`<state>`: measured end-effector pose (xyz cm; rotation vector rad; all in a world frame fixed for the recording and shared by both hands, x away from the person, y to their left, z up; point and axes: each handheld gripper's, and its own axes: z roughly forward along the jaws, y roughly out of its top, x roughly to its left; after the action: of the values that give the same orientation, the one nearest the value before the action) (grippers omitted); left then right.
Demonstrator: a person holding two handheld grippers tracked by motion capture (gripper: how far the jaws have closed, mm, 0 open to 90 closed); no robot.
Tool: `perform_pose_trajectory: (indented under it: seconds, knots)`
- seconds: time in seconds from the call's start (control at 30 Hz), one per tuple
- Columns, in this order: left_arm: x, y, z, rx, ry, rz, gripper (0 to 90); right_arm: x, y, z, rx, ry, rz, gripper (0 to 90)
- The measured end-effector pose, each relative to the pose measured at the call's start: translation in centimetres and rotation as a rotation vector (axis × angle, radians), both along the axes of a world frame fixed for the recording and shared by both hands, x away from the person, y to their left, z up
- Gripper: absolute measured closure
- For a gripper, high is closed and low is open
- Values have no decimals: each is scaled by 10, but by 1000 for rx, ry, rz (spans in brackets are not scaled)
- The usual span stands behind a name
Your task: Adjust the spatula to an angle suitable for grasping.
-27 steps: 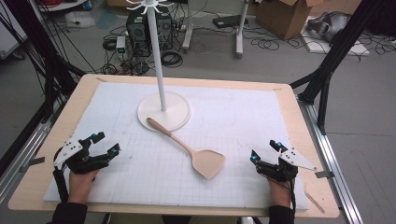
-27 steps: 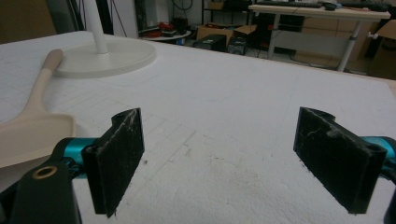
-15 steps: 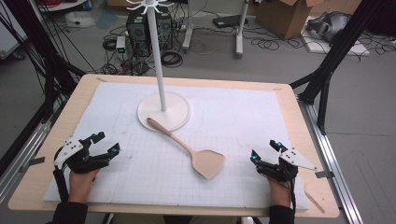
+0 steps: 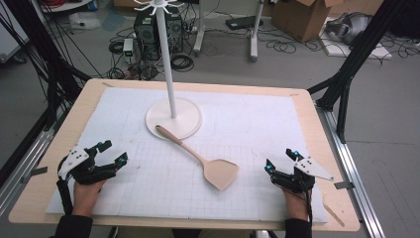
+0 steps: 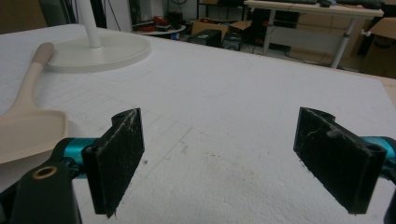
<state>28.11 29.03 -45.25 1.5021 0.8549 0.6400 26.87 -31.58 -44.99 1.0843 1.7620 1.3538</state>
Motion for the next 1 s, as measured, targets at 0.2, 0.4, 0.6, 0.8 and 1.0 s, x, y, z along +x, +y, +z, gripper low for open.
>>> perform_pose_trajectory:
  seconds: [0.2, 0.4, 0.6, 0.8, 1.0]
  knots:
    - [0, 0, 0, -1, -3, 1, 188, 2, -2, 2, 16, 27, -25, 153]
    - [1, 1, 0, -1, 7, 1, 189, 5, 9, 18, 32, 38, 36, 152]
    - [1, 0, 0, -2, 8, -3, 189, 14, 39, 47, 11, 63, 133, 153]
    - [2, 1, 0, -6, 20, -10, 189, 29, 73, 67, -37, 117, 220, 153]
    - [2, 1, 0, -6, 22, -9, 191, 34, 97, 76, -61, 129, 273, 153]
